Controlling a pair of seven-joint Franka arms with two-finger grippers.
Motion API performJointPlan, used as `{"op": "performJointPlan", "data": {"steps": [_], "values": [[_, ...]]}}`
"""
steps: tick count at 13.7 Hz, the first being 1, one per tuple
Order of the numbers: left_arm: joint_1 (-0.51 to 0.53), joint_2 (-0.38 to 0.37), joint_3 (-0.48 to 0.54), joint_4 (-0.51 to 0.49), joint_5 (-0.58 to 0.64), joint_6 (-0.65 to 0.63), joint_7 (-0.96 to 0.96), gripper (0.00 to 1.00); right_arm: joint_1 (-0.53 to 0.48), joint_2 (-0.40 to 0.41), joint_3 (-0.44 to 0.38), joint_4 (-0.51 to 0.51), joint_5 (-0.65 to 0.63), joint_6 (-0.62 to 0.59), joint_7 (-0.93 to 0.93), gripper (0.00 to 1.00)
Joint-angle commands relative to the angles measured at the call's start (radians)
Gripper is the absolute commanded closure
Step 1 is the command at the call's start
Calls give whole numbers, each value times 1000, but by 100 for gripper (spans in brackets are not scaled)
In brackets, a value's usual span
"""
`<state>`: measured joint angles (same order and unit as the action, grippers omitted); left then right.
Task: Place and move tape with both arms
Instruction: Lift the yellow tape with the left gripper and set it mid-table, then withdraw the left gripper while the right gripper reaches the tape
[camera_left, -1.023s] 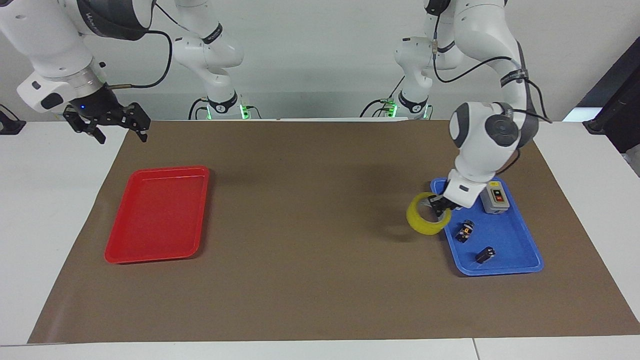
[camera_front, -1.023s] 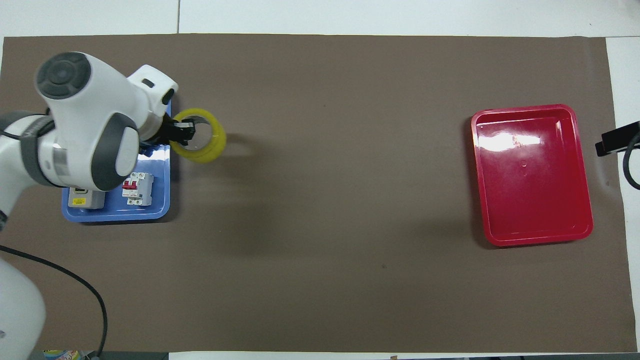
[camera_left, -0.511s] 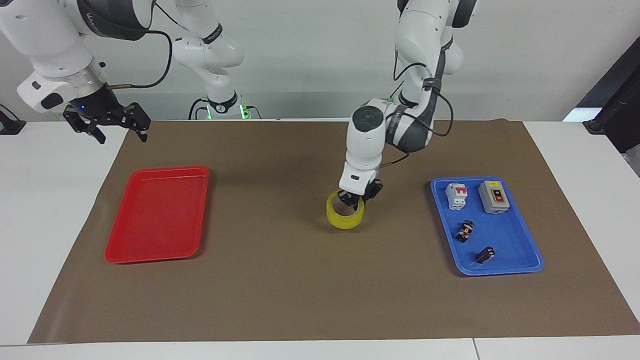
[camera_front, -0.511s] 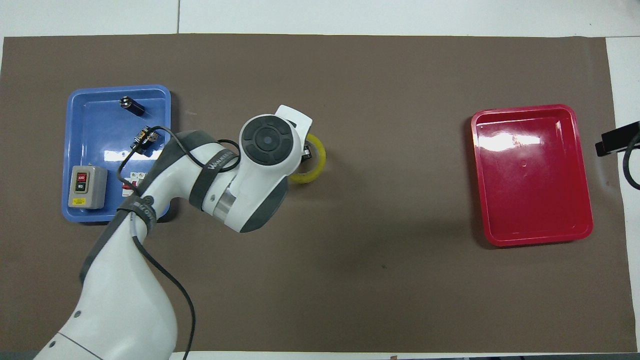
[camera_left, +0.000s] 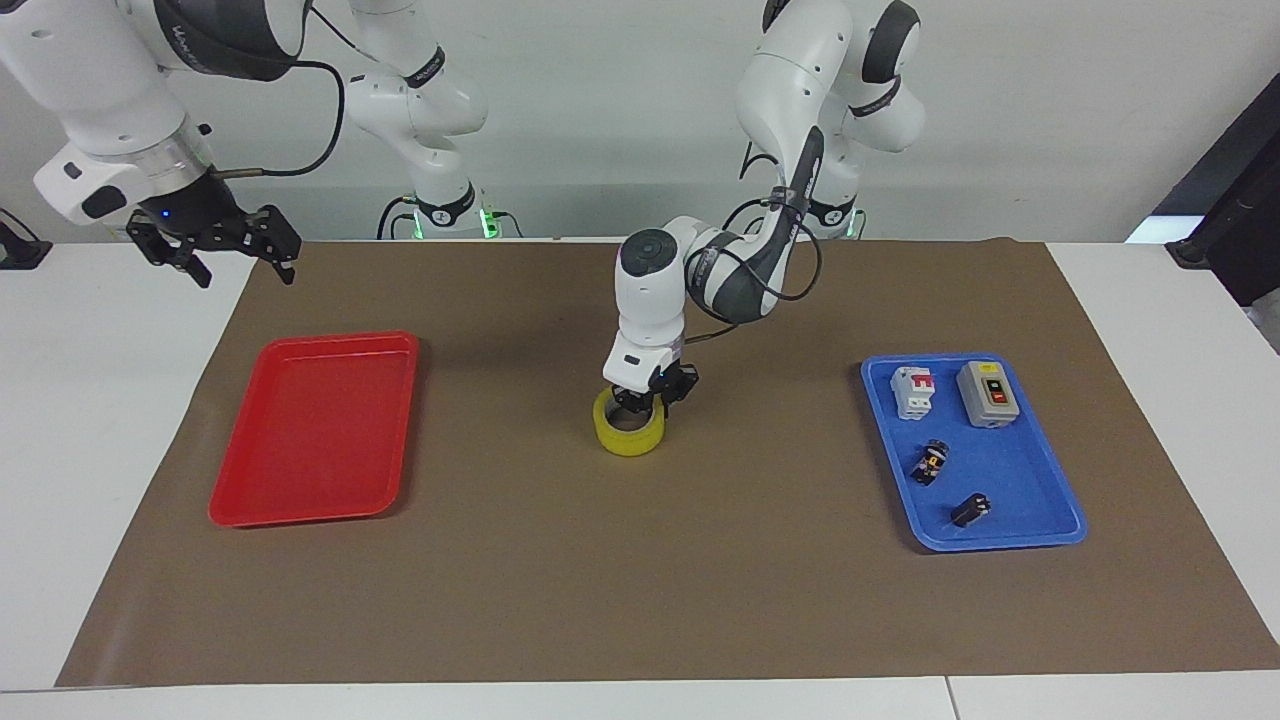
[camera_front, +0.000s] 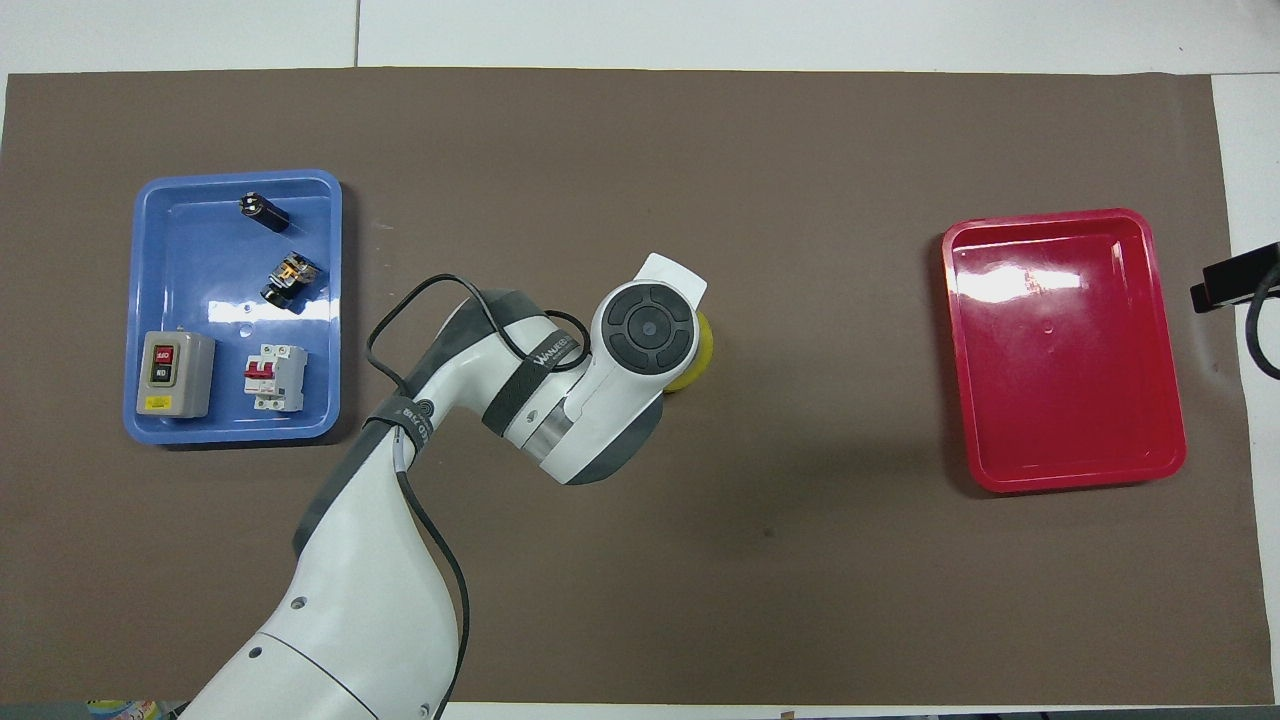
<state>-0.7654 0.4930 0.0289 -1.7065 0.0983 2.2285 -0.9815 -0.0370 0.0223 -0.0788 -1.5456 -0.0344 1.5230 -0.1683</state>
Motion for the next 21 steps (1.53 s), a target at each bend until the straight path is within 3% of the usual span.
{"op": "performJointPlan", "data": {"steps": [1,4,7,10,13,15,18,21], "values": [[8,-51,8,-2,21,2,24,0,-11,-13,8,-14,-1,2,-20,0],[63,-225,6,-115,20,-7,47,0,-3,-24,10,-27,-1,-4,-23,0],[185,-370,6,-142,14,-188,217,0,9,-21,23,-27,14,11,-22,0],[378,-450,11,-134,-75,-244,482,0,148,19,37,-22,45,86,140,0],[518,-496,17,-102,-114,-350,714,0,284,158,40,62,42,141,303,0],[593,-499,19,-43,-115,-452,841,0,336,214,42,81,60,250,433,0],[693,-484,20,88,-175,-604,974,0,422,262,42,-14,68,417,519,0],[724,-488,22,142,-175,-674,989,0,482,301,42,-105,68,564,562,0]]}}
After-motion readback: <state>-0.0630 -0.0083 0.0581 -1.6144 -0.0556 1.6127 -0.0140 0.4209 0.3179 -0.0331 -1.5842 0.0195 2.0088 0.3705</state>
